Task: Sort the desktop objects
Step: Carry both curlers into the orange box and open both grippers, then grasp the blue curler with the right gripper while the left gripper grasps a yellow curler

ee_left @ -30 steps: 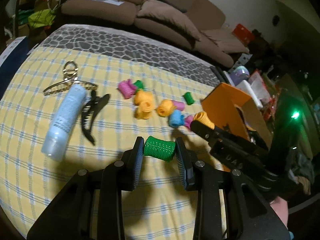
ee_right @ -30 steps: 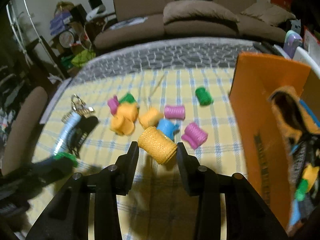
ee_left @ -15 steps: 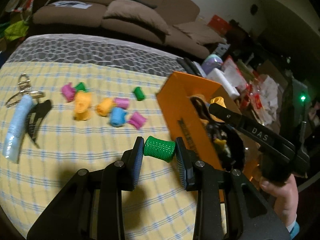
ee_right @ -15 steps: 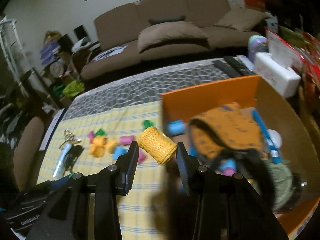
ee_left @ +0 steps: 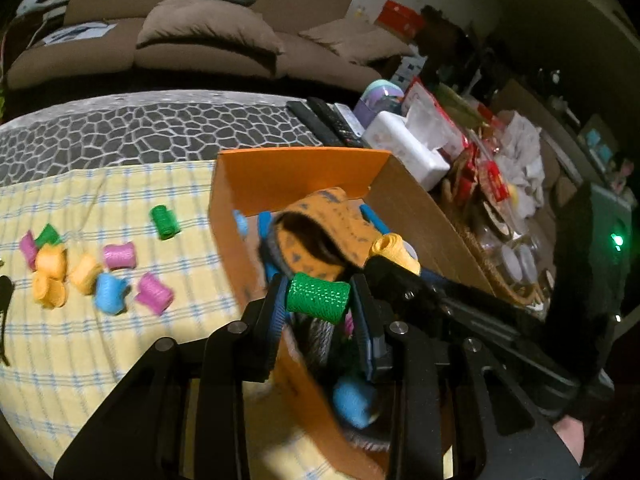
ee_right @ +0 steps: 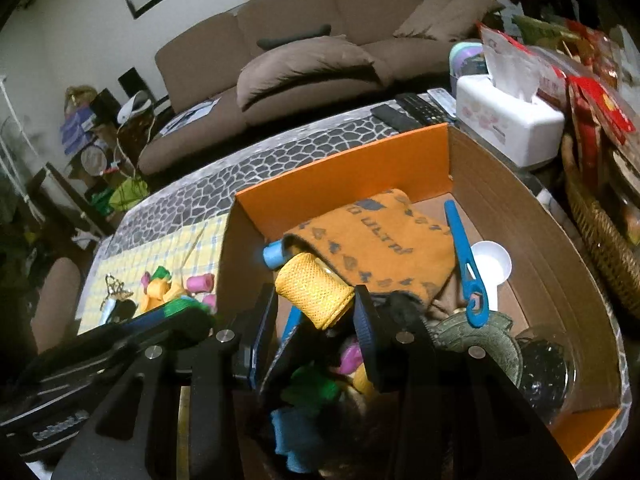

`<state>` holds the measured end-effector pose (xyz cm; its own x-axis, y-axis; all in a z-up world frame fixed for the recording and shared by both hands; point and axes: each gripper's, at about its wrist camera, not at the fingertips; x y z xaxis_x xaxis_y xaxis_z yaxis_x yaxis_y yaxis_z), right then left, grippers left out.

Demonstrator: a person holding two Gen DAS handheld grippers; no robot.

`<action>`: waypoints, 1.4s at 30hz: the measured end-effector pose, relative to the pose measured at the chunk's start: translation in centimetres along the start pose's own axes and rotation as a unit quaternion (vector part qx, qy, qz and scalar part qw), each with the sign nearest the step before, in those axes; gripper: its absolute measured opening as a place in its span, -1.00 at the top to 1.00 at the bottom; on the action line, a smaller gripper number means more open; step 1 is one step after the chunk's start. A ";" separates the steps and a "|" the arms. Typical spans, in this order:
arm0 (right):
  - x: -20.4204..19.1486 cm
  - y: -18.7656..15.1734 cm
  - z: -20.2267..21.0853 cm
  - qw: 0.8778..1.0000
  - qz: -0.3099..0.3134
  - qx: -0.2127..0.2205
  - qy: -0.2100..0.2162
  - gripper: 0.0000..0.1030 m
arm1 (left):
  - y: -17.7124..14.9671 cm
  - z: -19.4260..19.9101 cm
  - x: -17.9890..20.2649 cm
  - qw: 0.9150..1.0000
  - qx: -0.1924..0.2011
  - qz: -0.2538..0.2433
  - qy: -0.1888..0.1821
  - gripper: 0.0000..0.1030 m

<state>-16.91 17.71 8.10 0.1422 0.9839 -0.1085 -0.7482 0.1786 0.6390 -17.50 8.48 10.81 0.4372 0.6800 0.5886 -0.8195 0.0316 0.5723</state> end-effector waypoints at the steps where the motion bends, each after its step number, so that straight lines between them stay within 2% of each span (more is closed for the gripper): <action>1: 0.4 0.1 -0.1 1.000 -0.006 -0.002 -0.005 0.25 | 0.1 -0.6 0.1 1.000 -0.003 0.004 -0.001 0.45; 5: 2.5 0.4 -0.2 0.999 -0.033 -0.009 0.004 0.25 | -0.1 -2.1 0.3 1.000 -0.014 0.006 -0.003 0.44; 8: 3.3 0.5 0.2 1.000 -0.027 -0.011 0.000 0.25 | -0.7 -3.0 0.6 1.000 -0.019 0.010 -0.005 0.44; 14: 4.9 0.2 0.5 0.999 -0.037 -0.023 0.005 0.21 | -1.1 -3.4 0.3 0.999 -0.016 0.038 -0.011 0.13; 18: 5.7 0.3 1.2 0.999 -0.045 -0.015 0.002 -0.06 | -0.7 -2.8 0.5 0.999 -0.005 0.045 -0.014 -0.09; 27: 6.3 0.8 1.9 0.998 -0.061 -0.004 0.004 -0.07 | -0.4 -0.8 0.0 0.999 0.012 0.052 0.001 -0.14; 29: 6.6 0.9 2.1 0.998 -0.067 0.001 0.002 -0.15 | -0.5 0.1 -0.2 0.998 0.018 0.055 0.007 -0.33; 30: 6.6 0.9 2.3 0.998 -0.069 0.003 0.000 -0.22 | -0.6 0.5 -0.3 0.998 0.022 0.053 0.015 -0.58; 35: 6.0 1.0 2.7 0.998 -0.061 0.010 -0.001 -0.34 | -1.3 3.3 -1.7 0.997 0.037 0.054 0.036 -0.67; 37: 5.5 1.0 2.8 0.998 -0.058 0.012 -0.001 -0.47 | -1.7 4.4 -2.4 0.997 0.041 0.057 0.043 -0.77; 41: 4.3 1.1 3.1 0.999 -0.048 0.019 0.005 -0.57 | -2.6 6.5 -3.7 0.995 0.046 0.060 0.061 -0.88; 42: 3.8 1.1 3.1 0.999 -0.045 0.020 0.006 -0.63 | -2.9 7.1 -4.2 0.995 0.048 0.062 0.068 -0.97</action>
Point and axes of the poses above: each gripper's, at about its wrist camera, not at the fingertips, and z roughly against the way its jaws point, x to its right, y to its top, and after that the axes turned 15 degrees about -y, right-handed
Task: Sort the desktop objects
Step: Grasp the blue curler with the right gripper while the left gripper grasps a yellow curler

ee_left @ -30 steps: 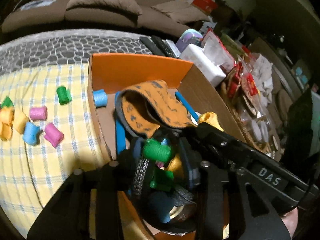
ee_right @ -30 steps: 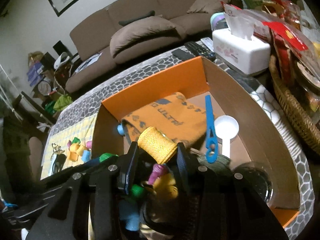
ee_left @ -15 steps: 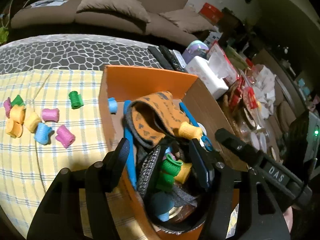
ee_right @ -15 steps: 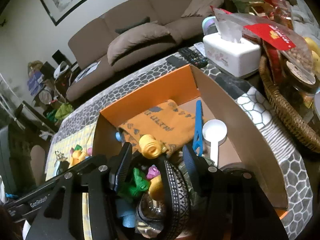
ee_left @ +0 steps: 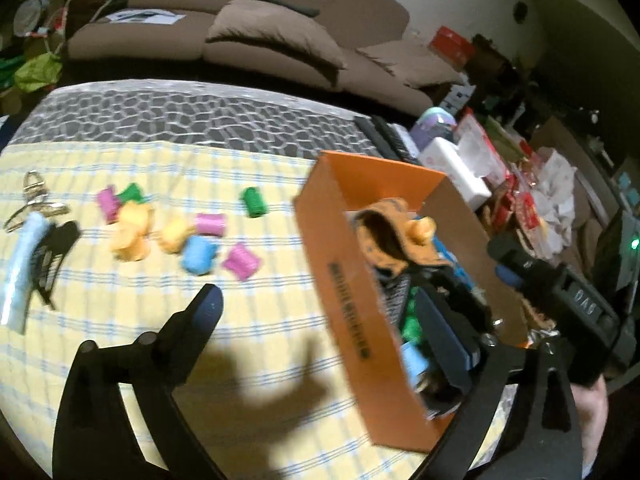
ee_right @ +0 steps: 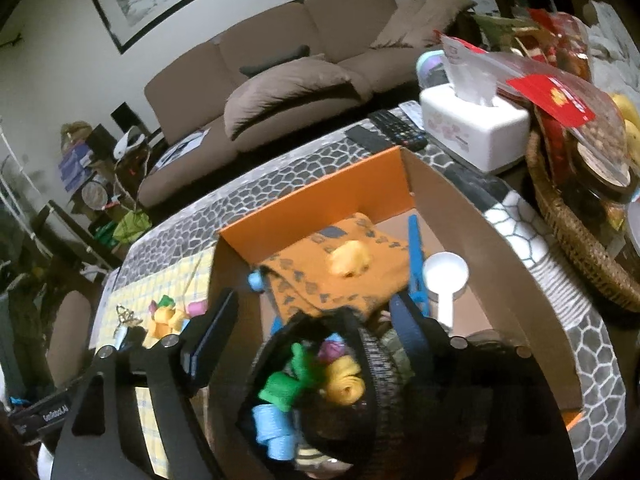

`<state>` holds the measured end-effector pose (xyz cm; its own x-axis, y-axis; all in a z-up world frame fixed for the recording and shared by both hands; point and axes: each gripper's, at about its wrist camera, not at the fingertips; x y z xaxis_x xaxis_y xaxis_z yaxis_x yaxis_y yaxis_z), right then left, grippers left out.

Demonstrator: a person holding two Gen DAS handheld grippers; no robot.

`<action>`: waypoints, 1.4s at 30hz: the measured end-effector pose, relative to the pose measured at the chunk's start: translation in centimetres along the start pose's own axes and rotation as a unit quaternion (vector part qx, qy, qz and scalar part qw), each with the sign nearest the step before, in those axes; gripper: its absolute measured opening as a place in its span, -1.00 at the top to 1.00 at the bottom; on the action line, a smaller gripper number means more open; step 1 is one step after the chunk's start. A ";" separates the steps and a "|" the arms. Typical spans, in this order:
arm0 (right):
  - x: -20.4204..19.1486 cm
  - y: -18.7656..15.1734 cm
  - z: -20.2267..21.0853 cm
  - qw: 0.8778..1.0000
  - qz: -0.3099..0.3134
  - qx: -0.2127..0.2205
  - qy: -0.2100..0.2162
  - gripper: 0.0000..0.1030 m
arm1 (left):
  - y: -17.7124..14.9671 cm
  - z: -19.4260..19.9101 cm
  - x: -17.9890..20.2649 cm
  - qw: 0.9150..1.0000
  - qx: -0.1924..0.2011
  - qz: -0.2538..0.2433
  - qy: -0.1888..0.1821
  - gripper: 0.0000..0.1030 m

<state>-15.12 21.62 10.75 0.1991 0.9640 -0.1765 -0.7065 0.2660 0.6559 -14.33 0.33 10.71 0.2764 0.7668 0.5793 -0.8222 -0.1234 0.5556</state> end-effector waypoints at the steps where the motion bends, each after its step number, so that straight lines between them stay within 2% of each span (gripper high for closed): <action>1: -0.4 -0.1 0.1 1.000 0.003 0.001 0.002 -0.64 | -0.2 0.6 -0.6 1.000 0.003 0.003 0.005 -1.00; 13: -8.4 -1.6 -0.3 0.997 0.071 0.005 0.030 -0.67 | -1.7 5.1 -9.7 0.996 0.022 0.067 0.056 -1.00; 24: -15.1 -3.5 -2.0 0.992 0.114 -0.003 0.056 -0.66 | -0.8 6.2 -14.4 0.992 0.031 0.063 0.105 -0.99; 26: -16.1 -3.9 -2.3 0.991 0.123 -0.003 0.059 -0.61 | -0.5 5.9 -15.1 0.991 0.031 0.067 0.110 -0.99; 28: -17.5 -4.5 -2.8 0.989 0.134 -0.004 0.062 -0.38 | -0.2 5.7 -15.7 0.991 0.034 0.068 0.110 -0.99; 30: -18.6 -5.1 -3.6 0.987 0.146 -0.011 0.061 -0.25 | 0.4 5.6 -16.1 0.991 0.040 0.067 0.109 -0.99; 35: -20.4 -6.3 -6.3 0.986 0.154 -0.030 0.052 -0.23 | 1.7 4.8 -16.8 0.991 0.054 0.065 0.102 -0.98; 39: -21.2 -6.7 -8.3 0.985 0.163 -0.035 0.035 -0.20 | 2.3 3.0 -16.7 0.992 0.044 0.052 0.106 -0.82; 42: -21.3 -7.2 -9.7 0.985 0.164 -0.043 0.026 -0.20 | 2.8 1.8 -16.5 0.992 0.040 0.047 0.106 -0.82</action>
Point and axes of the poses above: each gripper's, at about its wrist camera, not at the fingertips, and z roughly against the way its jaws point, x to its right, y to its top, and after that the axes turned 15 degrees about -y, right-handed
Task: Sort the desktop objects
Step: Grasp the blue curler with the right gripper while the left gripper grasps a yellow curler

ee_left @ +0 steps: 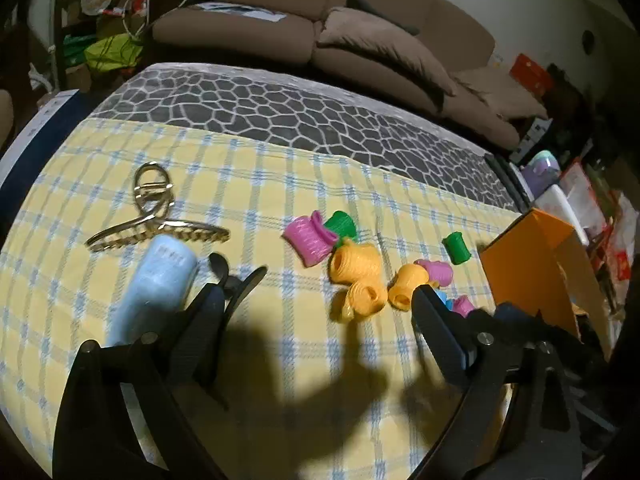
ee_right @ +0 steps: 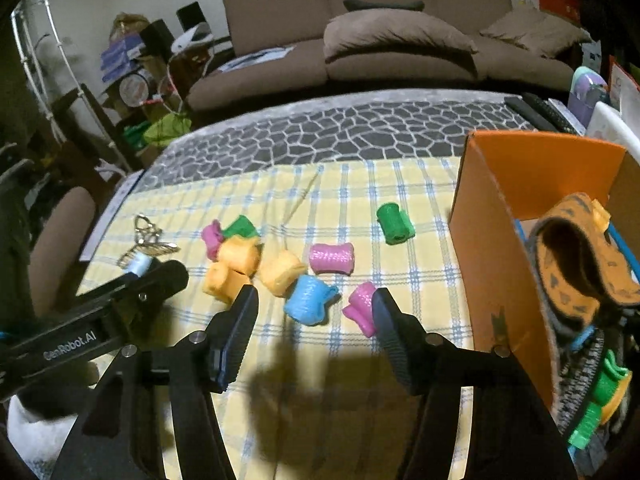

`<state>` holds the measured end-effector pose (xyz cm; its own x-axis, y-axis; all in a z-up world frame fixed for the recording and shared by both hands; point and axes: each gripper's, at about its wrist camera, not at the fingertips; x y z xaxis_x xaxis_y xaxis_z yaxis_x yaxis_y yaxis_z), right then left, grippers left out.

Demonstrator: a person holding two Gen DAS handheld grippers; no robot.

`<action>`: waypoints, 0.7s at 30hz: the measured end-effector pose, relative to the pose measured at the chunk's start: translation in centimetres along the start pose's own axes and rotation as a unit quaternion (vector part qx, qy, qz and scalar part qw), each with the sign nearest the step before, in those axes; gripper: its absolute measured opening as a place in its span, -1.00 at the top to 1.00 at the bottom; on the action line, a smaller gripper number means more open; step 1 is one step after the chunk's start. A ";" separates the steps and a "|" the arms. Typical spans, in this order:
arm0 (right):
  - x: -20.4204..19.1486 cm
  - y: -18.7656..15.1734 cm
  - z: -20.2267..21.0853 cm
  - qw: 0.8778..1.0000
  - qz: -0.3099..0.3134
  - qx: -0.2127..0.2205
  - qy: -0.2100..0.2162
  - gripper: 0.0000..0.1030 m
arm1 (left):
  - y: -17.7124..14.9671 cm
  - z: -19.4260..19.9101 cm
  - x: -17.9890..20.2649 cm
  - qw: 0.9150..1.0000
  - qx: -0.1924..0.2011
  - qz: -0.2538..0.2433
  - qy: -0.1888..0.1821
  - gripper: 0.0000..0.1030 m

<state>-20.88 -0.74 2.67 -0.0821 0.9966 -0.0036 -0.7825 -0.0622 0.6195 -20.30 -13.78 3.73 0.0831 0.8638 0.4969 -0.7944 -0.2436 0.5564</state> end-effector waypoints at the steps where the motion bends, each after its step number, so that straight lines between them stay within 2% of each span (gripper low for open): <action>1: 0.0 -0.1 -0.5 1.000 0.001 -0.005 -0.002 -0.20 | 0.2 -0.2 0.3 1.000 0.003 -0.008 0.004 -0.82; 3: 0.0 -0.3 -1.2 1.000 0.003 -0.009 -0.007 -0.20 | 0.5 -0.6 0.7 1.000 0.005 -0.017 0.005 -0.76; 5: 0.0 -0.4 -1.9 1.000 0.006 -0.012 -0.010 -0.19 | 0.7 -0.9 0.9 1.000 0.008 -0.020 0.008 -0.62; 7: -0.2 -0.5 -2.4 1.000 0.009 -0.013 -0.009 -0.14 | 0.8 -1.5 1.1 1.000 0.005 -0.026 0.011 -0.39; 11: -0.8 -0.3 -2.6 1.000 0.021 -0.005 -0.014 -0.09 | 0.6 -2.5 1.2 0.999 -0.001 -0.033 0.012 -0.16; 17: -2.3 -0.6 -3.8 0.998 0.051 -0.013 -0.019 0.08 | 0.3 -3.6 2.2 0.998 -0.007 -0.059 0.013 -0.14; 21: -2.5 -0.7 -4.0 0.998 0.055 -0.007 -0.023 0.08 | -0.3 -4.9 3.1 0.996 -0.019 -0.081 0.016 -0.16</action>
Point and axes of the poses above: each gripper's, at about its wrist camera, not at the fingertips, and z roughly against the way its jaws point, x to its right, y to its top, and after that the axes turned 15 degrees about -y, right-handed
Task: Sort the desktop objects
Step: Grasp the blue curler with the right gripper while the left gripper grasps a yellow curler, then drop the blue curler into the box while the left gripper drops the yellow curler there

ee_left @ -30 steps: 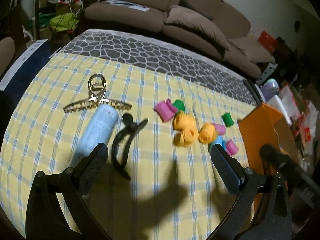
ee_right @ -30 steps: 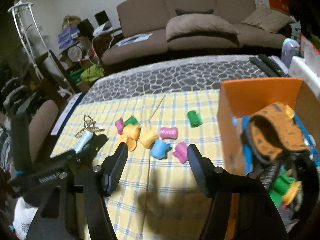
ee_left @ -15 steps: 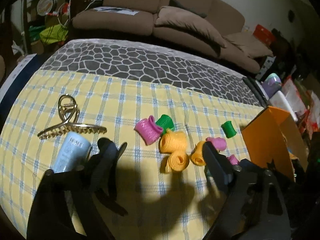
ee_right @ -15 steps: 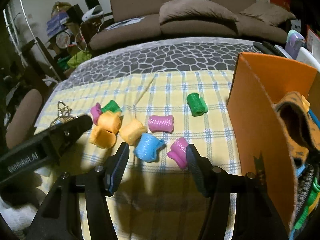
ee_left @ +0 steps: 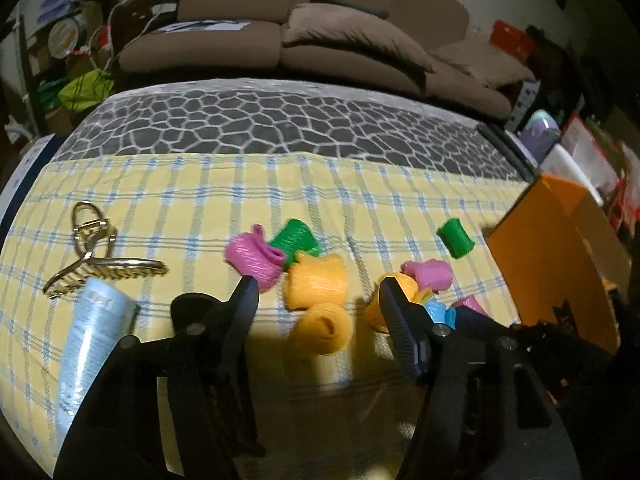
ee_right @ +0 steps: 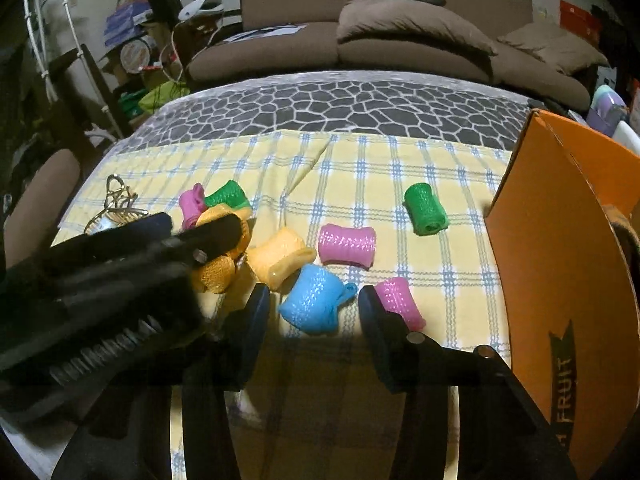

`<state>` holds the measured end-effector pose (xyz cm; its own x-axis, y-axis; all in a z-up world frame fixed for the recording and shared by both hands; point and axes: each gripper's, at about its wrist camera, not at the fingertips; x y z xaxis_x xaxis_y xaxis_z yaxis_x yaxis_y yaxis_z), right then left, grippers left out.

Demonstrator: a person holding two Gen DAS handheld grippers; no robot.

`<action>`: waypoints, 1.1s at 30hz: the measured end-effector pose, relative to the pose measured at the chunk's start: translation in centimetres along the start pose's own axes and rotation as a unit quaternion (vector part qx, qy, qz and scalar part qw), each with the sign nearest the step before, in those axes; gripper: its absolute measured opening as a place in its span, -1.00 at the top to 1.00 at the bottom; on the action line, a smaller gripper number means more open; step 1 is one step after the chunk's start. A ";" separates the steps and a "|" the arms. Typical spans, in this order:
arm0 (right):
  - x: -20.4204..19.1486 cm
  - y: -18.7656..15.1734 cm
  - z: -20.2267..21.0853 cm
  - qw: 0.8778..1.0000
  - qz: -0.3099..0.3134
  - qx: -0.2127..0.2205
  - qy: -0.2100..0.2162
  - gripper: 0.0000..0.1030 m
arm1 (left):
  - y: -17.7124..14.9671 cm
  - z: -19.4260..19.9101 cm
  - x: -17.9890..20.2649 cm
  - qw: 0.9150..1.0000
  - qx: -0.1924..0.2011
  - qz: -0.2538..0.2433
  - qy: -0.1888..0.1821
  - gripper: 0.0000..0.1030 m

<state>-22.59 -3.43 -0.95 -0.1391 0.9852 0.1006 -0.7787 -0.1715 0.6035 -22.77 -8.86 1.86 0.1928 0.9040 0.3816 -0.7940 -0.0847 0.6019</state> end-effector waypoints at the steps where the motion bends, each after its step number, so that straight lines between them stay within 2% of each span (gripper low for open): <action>1: 0.0 0.0 0.0 1.000 0.000 0.000 0.000 0.08 | -0.1 -0.3 0.1 1.000 -0.003 -0.002 0.001 -0.16; 2: 0.0 0.0 0.0 1.000 0.000 0.001 0.000 0.10 | -0.2 -0.4 0.1 1.000 -0.004 -0.001 0.000 -0.16; 3: -0.1 0.0 0.0 1.000 0.002 0.002 -0.001 0.18 | -0.3 -0.4 -0.1 1.000 0.000 0.005 -0.008 -0.06; 6: -0.2 0.0 0.0 1.000 0.010 0.002 0.002 0.22 | -0.2 -0.3 -0.9 1.000 -0.004 0.012 -0.004 0.41; 14: 0.7 0.1 0.4 1.000 -0.011 0.001 0.018 0.25 | 0.3 1.8 -2.7 0.998 0.005 0.050 -0.044 0.41; 20: 2.2 0.9 2.8 0.999 -0.033 0.017 0.035 0.25 | 1.3 5.1 -3.0 0.995 0.030 0.072 -0.068 0.41; 27: 3.6 1.5 6.1 0.997 -0.048 0.040 0.049 0.25 | 1.8 7.8 -0.9 0.994 0.047 0.060 -0.078 0.41; 33: 6.1 1.7 8.5 0.995 -0.069 0.055 0.052 0.25 | 1.6 8.9 2.5 0.992 0.052 0.049 -0.101 0.41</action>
<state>-19.53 2.30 7.42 -0.1025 0.9924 -0.0677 -0.7244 -0.0278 0.6888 -18.44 -10.47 10.01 0.2384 0.7873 0.5686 -0.7523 -0.2206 0.6208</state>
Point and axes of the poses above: each gripper's, at about its wrist camera, not at the fingertips, and z roughly against the way its jaws point, x to its right, y to its top, and after that the axes turned 15 degrees about -y, right-handed
